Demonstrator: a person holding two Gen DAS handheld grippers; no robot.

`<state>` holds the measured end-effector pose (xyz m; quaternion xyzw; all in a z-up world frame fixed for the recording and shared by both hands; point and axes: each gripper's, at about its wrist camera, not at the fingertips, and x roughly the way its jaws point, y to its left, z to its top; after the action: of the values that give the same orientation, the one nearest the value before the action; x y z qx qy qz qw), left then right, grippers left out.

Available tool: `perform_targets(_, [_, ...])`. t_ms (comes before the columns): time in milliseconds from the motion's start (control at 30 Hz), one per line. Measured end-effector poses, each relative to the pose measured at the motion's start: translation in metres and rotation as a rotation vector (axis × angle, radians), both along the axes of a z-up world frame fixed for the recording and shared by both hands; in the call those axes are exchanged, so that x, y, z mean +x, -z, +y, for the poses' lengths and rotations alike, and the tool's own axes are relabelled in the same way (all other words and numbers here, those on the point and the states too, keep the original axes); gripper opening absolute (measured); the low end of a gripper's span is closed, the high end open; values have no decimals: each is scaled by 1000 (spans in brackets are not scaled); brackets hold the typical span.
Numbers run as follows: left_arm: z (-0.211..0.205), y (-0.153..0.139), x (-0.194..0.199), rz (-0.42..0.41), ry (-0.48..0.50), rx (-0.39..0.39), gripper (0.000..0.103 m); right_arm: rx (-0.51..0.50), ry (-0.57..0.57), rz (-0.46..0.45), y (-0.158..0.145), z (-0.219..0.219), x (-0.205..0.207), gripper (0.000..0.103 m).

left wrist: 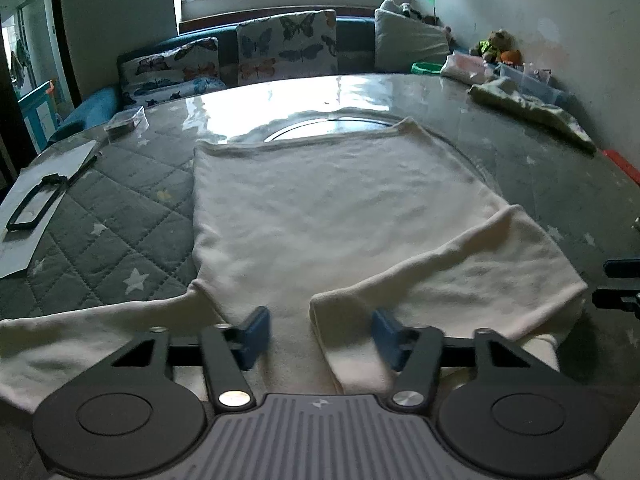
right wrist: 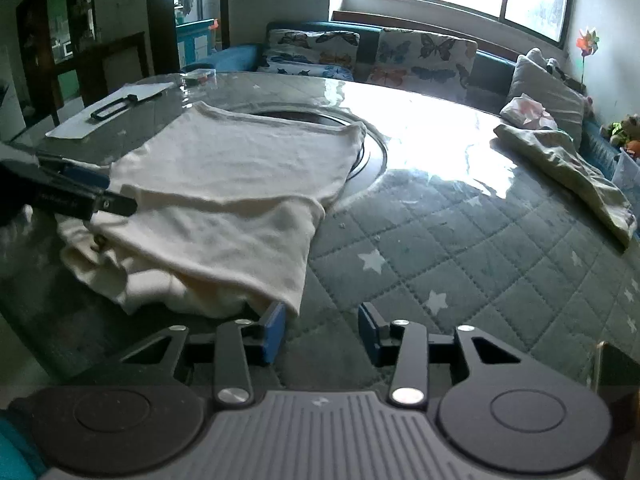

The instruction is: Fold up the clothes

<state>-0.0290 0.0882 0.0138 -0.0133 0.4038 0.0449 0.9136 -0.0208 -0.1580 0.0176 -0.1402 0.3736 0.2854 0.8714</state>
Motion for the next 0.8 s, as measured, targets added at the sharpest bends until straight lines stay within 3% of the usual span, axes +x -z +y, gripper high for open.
perform_targets(133, [-3,0,1,-11,11,1,38,12,-7,-1,8,5,3,30])
perform_targets(200, [-5,-1,1,-15,14,7,23,25,-11,-7,10,7,3,30])
perform_targets(300, [-7,-2,3,-19,14,24,20,49,-18,-5,13,10,4,20])
perform_targets(400, [-7,-2,3,-20,12,34,19,45,-24,-27,16,13,1,4])
perform_targets(600, [-9,-1,4,-24,22,58,19,1,5,-126,9,12,-10,2])
perform_targets(800, [-9,-2,1,-29,28,75,26,-19,-19,-79,14,16,-6,3])
